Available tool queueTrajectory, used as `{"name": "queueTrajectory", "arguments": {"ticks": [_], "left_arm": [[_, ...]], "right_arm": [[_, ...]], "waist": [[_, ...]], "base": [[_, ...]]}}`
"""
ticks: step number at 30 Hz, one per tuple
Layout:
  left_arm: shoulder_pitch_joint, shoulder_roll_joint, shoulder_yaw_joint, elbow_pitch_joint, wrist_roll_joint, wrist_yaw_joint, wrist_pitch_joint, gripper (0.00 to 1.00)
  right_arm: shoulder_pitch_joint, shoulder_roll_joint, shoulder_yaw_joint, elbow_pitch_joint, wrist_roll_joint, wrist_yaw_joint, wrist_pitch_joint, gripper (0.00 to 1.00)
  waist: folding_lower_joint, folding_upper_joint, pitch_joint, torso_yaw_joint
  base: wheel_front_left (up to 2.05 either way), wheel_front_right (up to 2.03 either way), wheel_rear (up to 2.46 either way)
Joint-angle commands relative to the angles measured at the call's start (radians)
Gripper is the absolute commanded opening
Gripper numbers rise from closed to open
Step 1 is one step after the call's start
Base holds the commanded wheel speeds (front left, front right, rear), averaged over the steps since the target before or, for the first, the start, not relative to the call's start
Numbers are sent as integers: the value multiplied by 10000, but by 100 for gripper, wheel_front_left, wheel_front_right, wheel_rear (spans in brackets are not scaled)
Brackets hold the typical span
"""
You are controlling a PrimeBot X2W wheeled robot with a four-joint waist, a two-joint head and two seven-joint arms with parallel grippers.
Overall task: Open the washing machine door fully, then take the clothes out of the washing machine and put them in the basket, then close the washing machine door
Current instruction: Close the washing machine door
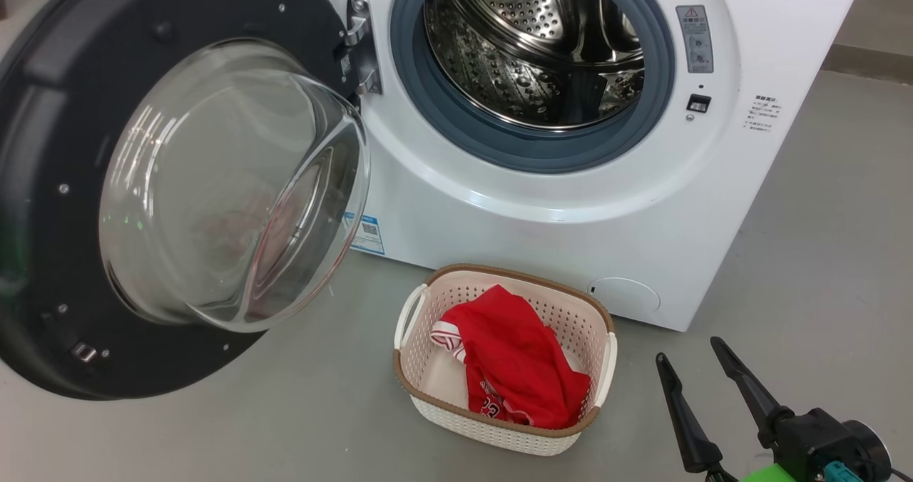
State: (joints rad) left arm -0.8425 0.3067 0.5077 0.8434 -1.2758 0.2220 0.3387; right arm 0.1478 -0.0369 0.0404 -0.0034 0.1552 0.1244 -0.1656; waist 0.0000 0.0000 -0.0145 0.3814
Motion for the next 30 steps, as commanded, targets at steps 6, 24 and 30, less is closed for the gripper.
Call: {"name": "queueTrajectory", "arguments": {"ticks": [6, 24, 30], "left_arm": [[-381, 666, -136, 326, 82, -277, 338, 0], [-99, -35, -379, 198, -424, -559, 1921, 0], [410, -588, -436, -625, -646, -554, 2418, 0]], "right_arm": [[-249, -133, 223, -400, -101, 63, 54, 100], [-350, -133, 91, -370, 1, 63, -159, 100], [-419, -133, 44, -208, 137, 63, -312, 100]], "waist": [[0, 0, 90, -80], [0, 0, 366, 113], [0, 0, 353, 156]], "base": [[0, 0, 0], [0, 0, 0], [0, 0, 0]]}}
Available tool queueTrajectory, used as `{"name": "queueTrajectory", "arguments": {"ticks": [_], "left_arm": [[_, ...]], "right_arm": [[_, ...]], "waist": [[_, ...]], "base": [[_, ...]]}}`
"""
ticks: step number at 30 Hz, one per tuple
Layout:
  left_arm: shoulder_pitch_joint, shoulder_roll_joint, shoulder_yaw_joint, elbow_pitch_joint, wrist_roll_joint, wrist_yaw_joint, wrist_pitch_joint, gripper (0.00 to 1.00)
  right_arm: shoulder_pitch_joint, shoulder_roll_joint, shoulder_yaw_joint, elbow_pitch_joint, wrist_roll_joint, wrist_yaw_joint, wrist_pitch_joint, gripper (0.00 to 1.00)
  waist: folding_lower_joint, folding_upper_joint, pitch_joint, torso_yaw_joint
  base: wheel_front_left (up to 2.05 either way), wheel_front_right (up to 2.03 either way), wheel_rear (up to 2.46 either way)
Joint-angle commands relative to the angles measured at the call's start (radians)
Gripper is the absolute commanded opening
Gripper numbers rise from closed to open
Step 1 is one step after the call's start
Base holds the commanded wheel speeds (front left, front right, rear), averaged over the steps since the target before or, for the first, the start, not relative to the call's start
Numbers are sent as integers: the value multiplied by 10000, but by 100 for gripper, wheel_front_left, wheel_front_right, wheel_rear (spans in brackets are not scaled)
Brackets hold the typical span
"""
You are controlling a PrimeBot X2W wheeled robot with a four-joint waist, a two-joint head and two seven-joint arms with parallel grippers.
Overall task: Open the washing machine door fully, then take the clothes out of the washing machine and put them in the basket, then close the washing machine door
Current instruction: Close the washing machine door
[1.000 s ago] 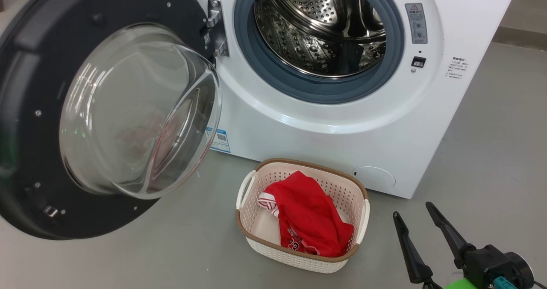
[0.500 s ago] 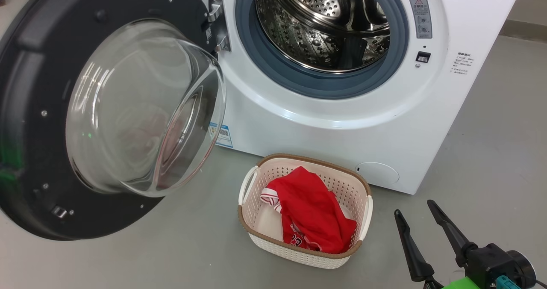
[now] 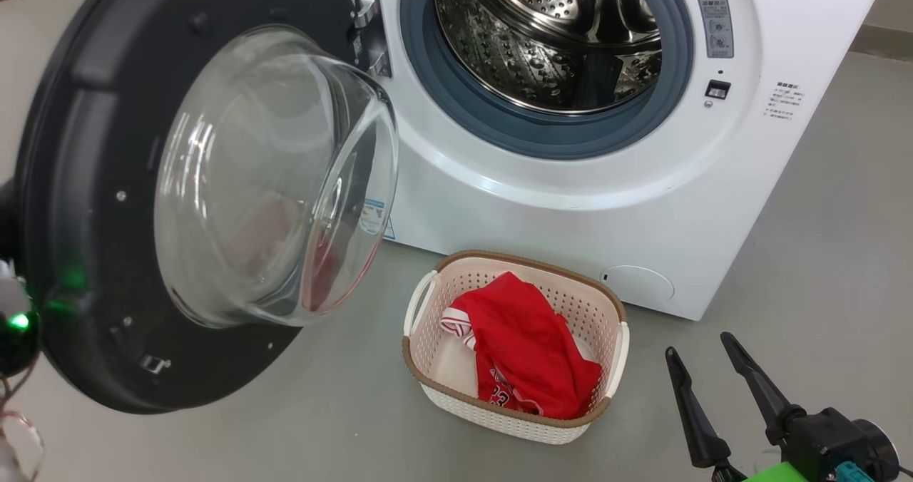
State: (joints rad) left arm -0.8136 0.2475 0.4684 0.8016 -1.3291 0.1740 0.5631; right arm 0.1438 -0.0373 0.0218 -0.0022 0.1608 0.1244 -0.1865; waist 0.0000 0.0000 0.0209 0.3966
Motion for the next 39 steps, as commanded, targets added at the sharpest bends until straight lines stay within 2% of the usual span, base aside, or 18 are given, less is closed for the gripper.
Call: {"name": "queueTrajectory", "arguments": {"ticks": [1, 8, 15, 17, 27, 31, 39], "left_arm": [[235, -77, -53, -401, -134, -42, 240, 0], [1190, -716, -95, -2220, -332, 482, 756, 0], [2232, -1406, 34, -4506, -757, 1362, 1250, 0], [2654, -1678, -3, -5469, -1039, 1757, 1461, 0], [3906, -1964, -966, -8160, -2148, 2786, 1458, 0], [4360, -1968, -1599, -8789, -2836, 2961, 1006, 0], [4771, -1970, -2519, -9370, -3455, 2961, 267, 0]], "right_arm": [[-390, -129, 228, -195, 102, 63, -129, 100], [-422, -129, 180, -62, 226, 63, -296, 100], [-467, -129, 141, 85, 335, 63, -446, 100], [-505, -129, 135, 162, 376, 63, -500, 100], [-702, -129, 193, 379, 535, 63, -639, 100], [-785, -129, 217, 462, 584, 63, -680, 100], [-869, -129, 232, 565, 647, 63, -723, 100]], "waist": [[0, 0, -7, 11], [0, 0, 7, 46], [0, 0, 94, 61], [0, 0, 121, 62], [0, 0, 238, -118], [0, 0, 317, -314], [0, 0, 385, -764]], "base": [[0, 0, 0], [0, 0, 0], [0, 0, 0], [0, 0, 0], [0, 0, 0], [0, 0, 0], [0, 0, 0]]}}
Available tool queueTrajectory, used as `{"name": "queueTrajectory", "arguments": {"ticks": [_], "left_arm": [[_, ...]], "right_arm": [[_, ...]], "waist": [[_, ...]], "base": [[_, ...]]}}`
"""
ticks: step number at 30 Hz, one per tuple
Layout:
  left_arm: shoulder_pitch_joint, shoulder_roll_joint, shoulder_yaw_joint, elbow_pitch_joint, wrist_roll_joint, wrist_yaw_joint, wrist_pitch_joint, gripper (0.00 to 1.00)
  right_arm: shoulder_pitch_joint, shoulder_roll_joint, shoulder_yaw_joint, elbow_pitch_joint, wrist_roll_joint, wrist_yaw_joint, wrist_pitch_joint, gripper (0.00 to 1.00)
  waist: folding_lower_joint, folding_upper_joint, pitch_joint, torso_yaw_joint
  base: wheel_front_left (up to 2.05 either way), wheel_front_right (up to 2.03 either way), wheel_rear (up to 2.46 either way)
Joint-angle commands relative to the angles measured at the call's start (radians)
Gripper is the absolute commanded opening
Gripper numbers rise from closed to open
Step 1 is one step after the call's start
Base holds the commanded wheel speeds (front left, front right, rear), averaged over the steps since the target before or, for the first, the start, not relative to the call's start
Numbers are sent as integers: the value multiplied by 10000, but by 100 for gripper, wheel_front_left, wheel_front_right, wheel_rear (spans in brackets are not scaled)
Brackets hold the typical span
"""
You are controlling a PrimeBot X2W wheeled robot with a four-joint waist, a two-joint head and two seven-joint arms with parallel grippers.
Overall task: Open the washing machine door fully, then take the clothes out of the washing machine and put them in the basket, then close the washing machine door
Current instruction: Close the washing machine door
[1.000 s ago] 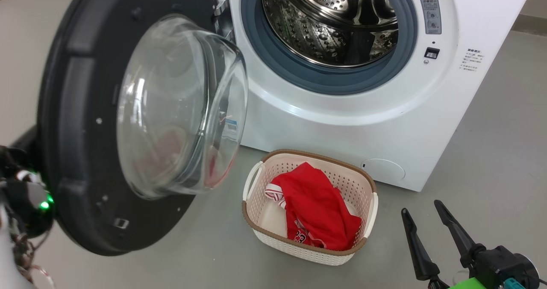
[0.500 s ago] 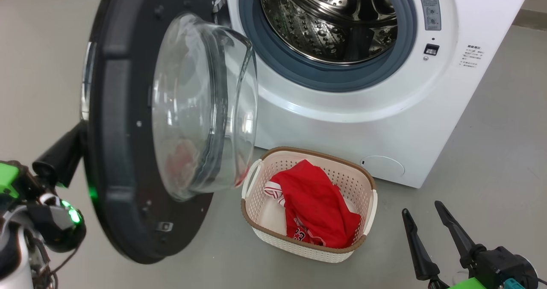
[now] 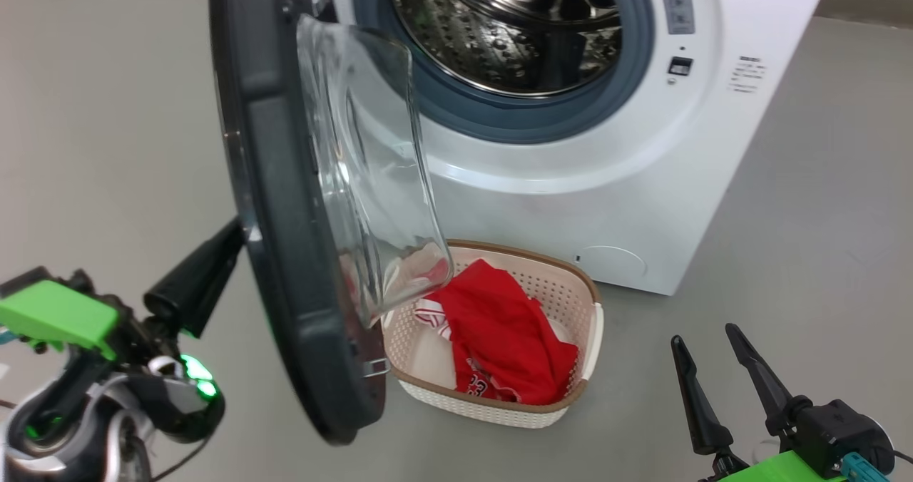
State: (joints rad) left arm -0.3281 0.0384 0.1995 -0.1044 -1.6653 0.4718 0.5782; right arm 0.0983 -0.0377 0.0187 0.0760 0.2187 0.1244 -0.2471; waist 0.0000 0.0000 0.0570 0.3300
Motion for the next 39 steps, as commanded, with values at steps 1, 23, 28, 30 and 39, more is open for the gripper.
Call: {"name": "queueTrajectory", "arguments": {"ticks": [1, 23, 28, 30, 39], "left_arm": [[-45, 120, 58, -357, -131, -45, 34, 0], [-475, 118, -1672, 101, -989, -1126, -1379, 0], [-771, 125, -1674, 316, -913, -1351, -1559, 0], [-916, 127, -1637, 414, -883, -1428, -1613, 0], [-1655, 126, -1735, 760, -861, -1753, -1589, 0]], "right_arm": [[-421, -125, 259, -208, 81, 63, -121, 100], [-468, -125, 208, -297, -59, 63, -143, 100], [-520, -125, 171, -315, -79, 63, -142, 100], [-548, -125, 158, -317, -89, 63, -141, 100], [-701, -125, 153, -409, -152, 63, -90, 100]], "waist": [[0, 0, 36, -171], [0, 0, 351, -1724], [0, 0, 566, -2184], [0, 0, 654, -2366], [0, 0, 1025, -2937]], "base": [[0, 0, 0], [0, 0, 0], [0, 0, 0], [0, 0, 0], [0, 0, 0]]}}
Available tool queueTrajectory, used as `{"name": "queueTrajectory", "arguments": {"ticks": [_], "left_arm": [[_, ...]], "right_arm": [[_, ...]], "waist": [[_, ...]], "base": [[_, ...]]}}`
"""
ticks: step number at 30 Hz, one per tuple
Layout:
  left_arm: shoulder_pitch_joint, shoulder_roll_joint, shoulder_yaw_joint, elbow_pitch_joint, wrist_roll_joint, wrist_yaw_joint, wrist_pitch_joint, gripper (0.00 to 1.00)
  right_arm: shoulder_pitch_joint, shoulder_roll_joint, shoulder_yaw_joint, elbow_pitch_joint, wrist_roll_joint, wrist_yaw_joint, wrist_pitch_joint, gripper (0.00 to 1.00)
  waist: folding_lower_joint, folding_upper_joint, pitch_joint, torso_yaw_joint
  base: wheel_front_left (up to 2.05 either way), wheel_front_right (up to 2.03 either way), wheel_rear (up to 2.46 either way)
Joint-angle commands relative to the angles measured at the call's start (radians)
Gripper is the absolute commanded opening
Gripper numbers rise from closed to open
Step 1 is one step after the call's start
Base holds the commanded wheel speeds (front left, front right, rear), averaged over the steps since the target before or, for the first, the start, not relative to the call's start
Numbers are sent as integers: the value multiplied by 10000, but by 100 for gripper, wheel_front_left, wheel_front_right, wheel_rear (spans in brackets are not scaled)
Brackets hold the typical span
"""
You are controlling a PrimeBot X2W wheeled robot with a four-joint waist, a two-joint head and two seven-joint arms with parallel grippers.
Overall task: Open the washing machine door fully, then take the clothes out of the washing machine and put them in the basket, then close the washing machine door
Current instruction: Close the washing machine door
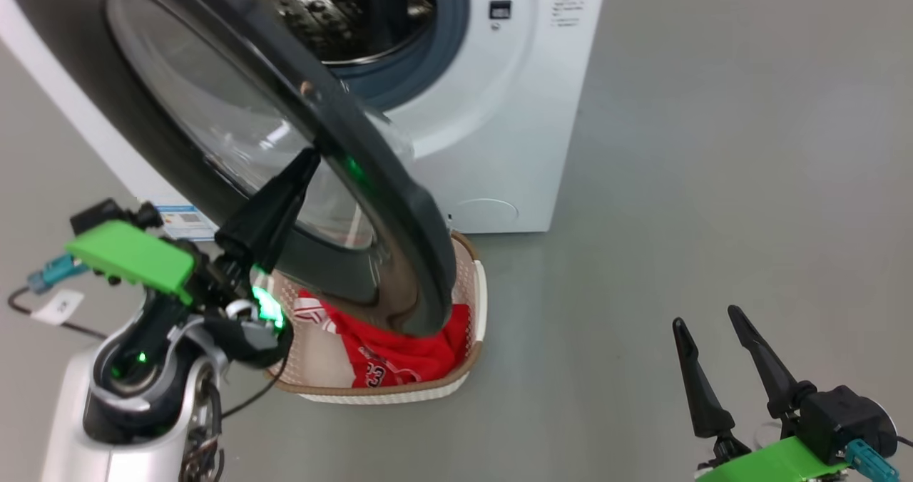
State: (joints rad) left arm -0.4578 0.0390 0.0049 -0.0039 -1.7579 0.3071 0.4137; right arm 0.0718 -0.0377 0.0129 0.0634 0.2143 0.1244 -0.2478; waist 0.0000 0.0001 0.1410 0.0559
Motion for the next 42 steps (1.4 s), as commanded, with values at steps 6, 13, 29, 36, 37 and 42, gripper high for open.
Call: {"name": "queueTrajectory", "arguments": {"ticks": [6, 13, 29, 36, 37, 42], "left_arm": [[-922, 157, 114, 248, 240, -344, -11, 0], [-1503, 223, 51, 862, 534, -740, -154, 0], [-3090, 292, 158, 2325, 824, -1489, -394, 0], [-3994, 278, 252, 3123, 824, -1866, -529, 0], [-4105, 275, 252, 3214, 830, -1904, -547, 0], [-4534, 267, 188, 3557, 860, -2058, -503, 0]], "right_arm": [[-580, -125, 221, -348, -152, 63, -59, 100], [-699, -125, 207, -378, -160, 63, -50, 100], [-870, -125, 164, -597, -254, 63, -10, 100], [-964, -125, 159, -726, -328, 63, 64, 100], [-975, -125, 173, -730, -333, 63, 67, 100], [-1010, -125, 223, -763, -339, 63, 74, 100]], "waist": [[0, -1, 412, -536], [0, -1, 672, -916], [0, -1, 1325, -1466], [0, -1, 1762, -1626], [0, -1, 1803, -1650], [0, -1, 1951, -1739]], "base": [[0, 0, 0], [0, 0, 0], [0, 0, 0], [0, 0, 0], [0, 0, 0], [0, 0, 0]]}}
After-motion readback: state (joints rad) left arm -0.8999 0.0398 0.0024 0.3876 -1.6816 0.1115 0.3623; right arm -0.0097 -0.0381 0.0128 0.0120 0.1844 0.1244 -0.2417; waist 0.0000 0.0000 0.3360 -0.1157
